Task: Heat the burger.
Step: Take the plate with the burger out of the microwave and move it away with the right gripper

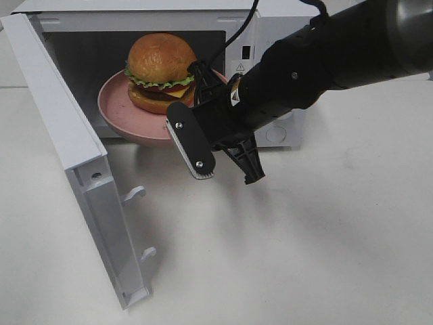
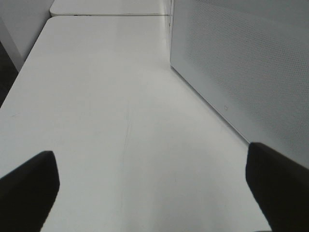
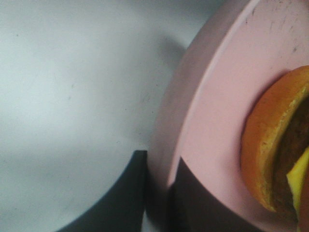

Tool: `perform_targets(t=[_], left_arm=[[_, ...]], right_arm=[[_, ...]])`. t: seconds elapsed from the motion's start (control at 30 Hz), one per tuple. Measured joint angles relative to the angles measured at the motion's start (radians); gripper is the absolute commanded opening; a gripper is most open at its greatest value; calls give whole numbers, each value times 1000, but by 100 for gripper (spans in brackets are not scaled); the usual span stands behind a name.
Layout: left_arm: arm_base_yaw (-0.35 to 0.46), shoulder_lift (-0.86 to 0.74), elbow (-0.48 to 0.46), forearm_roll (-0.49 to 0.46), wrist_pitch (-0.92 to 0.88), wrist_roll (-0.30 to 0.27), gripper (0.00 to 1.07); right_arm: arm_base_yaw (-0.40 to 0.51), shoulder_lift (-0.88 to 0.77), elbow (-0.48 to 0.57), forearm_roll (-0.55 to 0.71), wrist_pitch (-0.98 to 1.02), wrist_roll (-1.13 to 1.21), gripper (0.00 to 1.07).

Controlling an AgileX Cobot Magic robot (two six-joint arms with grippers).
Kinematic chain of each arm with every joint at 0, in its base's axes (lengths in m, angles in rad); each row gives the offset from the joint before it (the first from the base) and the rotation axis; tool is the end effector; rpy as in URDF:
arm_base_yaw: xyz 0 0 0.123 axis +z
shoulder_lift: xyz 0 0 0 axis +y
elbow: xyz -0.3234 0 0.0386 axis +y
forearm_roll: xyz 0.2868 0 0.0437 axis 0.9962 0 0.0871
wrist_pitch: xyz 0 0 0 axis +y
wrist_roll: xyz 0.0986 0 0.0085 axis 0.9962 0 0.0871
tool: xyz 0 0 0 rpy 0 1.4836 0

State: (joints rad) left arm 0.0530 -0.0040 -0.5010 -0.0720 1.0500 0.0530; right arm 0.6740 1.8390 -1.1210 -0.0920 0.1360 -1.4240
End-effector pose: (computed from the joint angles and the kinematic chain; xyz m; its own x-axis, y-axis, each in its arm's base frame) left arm -0.0048 -0.0064 0.2936 -0.4402 -0.0062 -0.8979 0.0106 0.9999 -0.0121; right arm 0.3437 0.2729 0.2001 0.5860 -0.8097 -0.0314 -0.5753 -0.3883 -0.7199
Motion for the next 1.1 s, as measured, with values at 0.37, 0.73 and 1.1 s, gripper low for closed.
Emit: perform_targets(t=[0.37,0.73,1.1], left_arm=[[0,0,0,0,0,0,100],[0,0,0,0,0,0,100],[0,0,0,0,0,0,100]], right_arm=[[1,-186,185,-3,4,-1,0],[-3,-368,344,0,9,9,0],[-3,-577,501,0,104,15,0]])
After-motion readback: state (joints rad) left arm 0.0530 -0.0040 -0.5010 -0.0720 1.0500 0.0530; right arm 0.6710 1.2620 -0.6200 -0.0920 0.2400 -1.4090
